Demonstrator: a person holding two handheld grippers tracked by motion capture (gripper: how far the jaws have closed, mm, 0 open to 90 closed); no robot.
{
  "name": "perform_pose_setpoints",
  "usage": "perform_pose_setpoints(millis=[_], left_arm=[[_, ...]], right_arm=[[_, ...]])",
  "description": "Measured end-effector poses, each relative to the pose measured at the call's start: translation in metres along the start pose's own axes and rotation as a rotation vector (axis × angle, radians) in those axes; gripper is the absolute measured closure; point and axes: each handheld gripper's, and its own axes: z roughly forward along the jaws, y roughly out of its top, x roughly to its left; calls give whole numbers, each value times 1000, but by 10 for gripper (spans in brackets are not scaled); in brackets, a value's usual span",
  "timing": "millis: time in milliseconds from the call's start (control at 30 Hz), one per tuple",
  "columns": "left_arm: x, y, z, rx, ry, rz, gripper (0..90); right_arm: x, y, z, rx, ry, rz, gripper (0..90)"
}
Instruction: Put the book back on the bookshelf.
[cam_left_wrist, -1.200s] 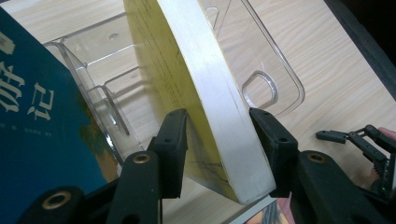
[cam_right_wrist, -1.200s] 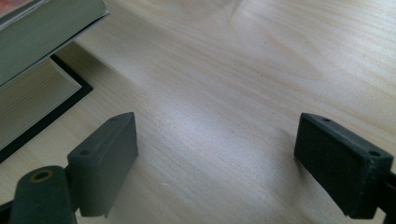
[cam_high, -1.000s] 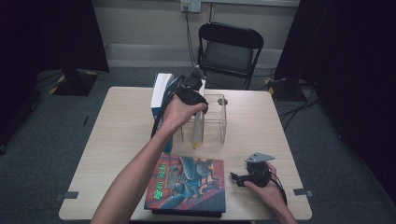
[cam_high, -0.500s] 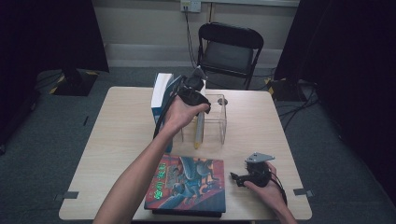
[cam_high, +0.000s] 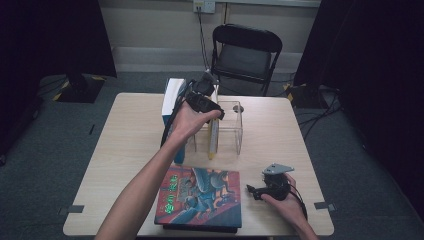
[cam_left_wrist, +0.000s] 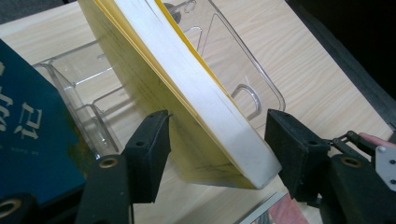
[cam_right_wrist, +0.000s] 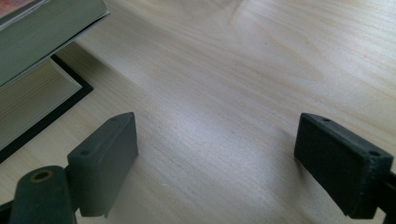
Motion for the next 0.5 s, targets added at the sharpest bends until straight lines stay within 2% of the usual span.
perform_pose_setpoints(millis=[333,367,400,433,500], left_arm=[[-3,-1,-2,-49,-54,31,358],[-2,-1,-3,-52,-70,31,358],[0,-2,-3,-63,-105,14,350],[1,-2,-3,-66,-112,9,353],[1,-3,-3,-72,-73,21,358]], right_arm=[[0,0,0,-1,0,-1,131],[0,0,0,0,0,0,131],[0,0,0,0,0,0,132],[0,0,0,0,0,-1,131],[0,0,0,0,0,0,131]])
